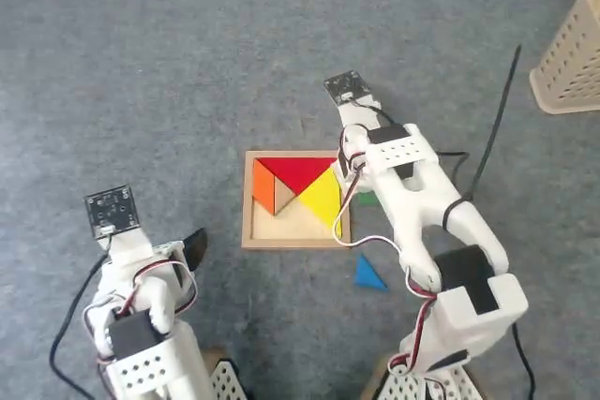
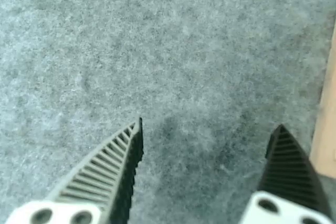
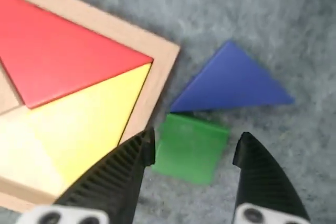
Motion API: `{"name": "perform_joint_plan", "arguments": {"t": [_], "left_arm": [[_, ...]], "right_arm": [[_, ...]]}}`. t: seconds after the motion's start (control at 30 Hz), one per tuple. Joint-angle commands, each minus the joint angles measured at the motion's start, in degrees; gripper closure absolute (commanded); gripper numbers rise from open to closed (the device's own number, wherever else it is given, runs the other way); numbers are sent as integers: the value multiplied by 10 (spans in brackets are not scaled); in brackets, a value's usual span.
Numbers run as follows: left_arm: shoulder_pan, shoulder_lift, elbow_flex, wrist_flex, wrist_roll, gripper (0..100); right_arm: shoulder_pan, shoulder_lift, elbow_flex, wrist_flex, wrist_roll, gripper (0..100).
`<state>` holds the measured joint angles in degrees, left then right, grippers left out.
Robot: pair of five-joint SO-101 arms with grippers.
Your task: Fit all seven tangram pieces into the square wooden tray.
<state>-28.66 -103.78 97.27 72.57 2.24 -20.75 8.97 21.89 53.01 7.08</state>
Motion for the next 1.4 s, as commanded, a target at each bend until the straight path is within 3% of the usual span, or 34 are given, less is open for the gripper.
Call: {"name": "perform_joint_plan", "arguments": {"t": [0.0, 0.27, 0.53, 0.73, 1.03, 1.17, 1.37], "left_arm": [[1, -7, -7, -1, -1, 646], [1, -7, -7, -1, -1, 646], [1, -7, -7, -1, -1, 646], [1, -7, -7, -1, -1, 646], [1, -7, -7, -1, -1, 646], [1, -7, -7, -1, -1, 646], [1, -7, -7, -1, -1, 646]], "right_arm": [[-2, 6, 1, -9, -5, 753], [-1, 54, -14, 3, -5, 764], [28, 42, -11, 5, -6, 975], [42, -89, 52, 27, -2, 990], [-49, -308, 113, 42, -1, 989], [-139, -274, 72, 61, 7, 989], [-249, -139, 18, 51, 81, 990]]}}
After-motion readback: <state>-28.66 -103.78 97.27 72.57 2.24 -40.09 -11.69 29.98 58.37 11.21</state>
